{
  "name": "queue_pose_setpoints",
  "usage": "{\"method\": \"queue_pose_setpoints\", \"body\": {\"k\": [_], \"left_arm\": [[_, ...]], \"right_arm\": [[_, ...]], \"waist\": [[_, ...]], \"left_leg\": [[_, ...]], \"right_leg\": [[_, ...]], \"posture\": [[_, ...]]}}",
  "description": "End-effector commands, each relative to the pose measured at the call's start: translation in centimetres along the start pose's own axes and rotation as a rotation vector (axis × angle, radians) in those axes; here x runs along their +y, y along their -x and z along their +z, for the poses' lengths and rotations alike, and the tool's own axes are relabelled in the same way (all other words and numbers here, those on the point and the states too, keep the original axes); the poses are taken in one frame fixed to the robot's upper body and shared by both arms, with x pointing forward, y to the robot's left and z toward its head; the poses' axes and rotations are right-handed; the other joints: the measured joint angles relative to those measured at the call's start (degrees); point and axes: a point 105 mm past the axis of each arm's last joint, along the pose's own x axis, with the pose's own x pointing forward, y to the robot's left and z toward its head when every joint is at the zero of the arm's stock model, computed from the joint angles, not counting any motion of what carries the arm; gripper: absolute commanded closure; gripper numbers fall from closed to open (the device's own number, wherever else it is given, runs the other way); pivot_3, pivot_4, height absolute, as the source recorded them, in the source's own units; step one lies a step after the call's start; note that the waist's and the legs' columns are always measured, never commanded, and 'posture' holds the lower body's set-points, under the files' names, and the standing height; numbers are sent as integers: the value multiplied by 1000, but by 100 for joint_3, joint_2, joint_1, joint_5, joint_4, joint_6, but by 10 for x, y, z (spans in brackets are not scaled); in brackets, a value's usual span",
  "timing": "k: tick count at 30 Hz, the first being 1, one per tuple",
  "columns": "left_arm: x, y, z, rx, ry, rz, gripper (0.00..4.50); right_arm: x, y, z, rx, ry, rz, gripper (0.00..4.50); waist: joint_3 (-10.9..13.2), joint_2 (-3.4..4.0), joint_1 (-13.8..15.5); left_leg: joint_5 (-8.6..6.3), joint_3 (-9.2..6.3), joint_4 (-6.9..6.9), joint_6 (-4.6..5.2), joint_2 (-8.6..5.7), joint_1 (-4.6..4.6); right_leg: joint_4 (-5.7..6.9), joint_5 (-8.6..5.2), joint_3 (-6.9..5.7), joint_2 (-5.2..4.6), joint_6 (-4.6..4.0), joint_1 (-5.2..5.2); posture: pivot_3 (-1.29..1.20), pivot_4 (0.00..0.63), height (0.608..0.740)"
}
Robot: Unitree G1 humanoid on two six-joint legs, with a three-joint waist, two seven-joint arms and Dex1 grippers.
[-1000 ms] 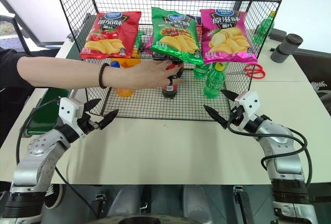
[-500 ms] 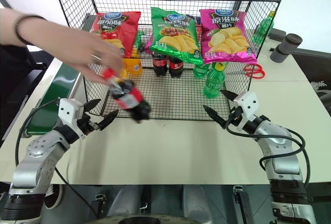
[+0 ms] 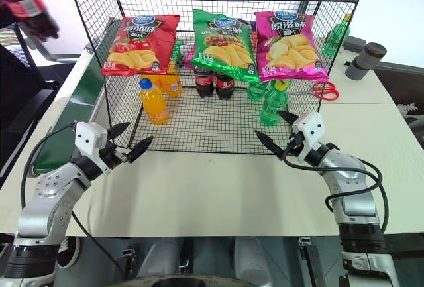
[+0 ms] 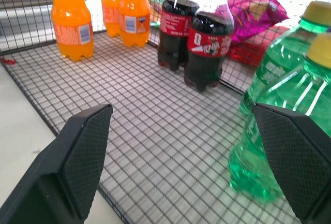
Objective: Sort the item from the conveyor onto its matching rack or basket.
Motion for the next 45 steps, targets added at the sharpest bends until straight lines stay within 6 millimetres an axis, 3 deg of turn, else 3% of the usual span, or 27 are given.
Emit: {"method": "queue_pose_setpoints", "body": {"k": [1, 9, 15, 18, 25, 36, 45], "left_arm": [[12, 10, 22, -76, -12, 63, 0], [61, 46, 47, -209, 49, 333, 0], [105, 65, 41, -200, 12, 592, 0], [116, 67, 34, -206, 22, 670, 0], [125, 59, 18, -181, 39, 756, 0], [126, 46, 6, -172, 40, 748, 0], [130, 50, -2, -167, 66, 777, 0]], "right_arm": [[0, -8, 9, -41, 14, 9, 13], [2, -16, 10, -54, 8, 25, 13], [8, -23, 11, -69, 2, 46, 13], [12, -27, 12, -78, -1, 51, 13], [18, -30, 12, -93, -10, 48, 13], [23, -41, 9, -88, -30, 17, 13], [23, -42, 9, -61, -90, 6, 13]], "waist": [[0, 0, -2], [0, 0, 1], [-1, -1, 2], [-1, -2, 2], [-3, -5, 2], [-4, -6, -5], [-4, -6, 0]], "left_leg": [[0, 0, 0, 0, 0, 0], [0, -1, 0, 0, 0, 0], [0, -1, 0, 0, -1, 0], [0, 0, 2, 0, -1, 1], [0, 0, 2, 0, -1, 0], [0, 0, 2, -1, -1, 0], [0, 0, 2, -1, -1, -1]], "right_leg": [[0, 0, 0, 0, 0, 0], [0, 0, -2, -3, 0, 0], [1, 0, -2, -2, 0, 0], [4, 0, -4, 0, 0, 0], [3, 0, -4, -3, 1, -1], [7, 1, -4, -6, 1, -4], [7, 1, -4, -10, 1, -4]], "posture": [[0, 150, 740], [0, 150, 740], [0, 150, 740], [0, 150, 740], [0, 150, 740], [0, 150, 740], [0, 150, 740]]}}
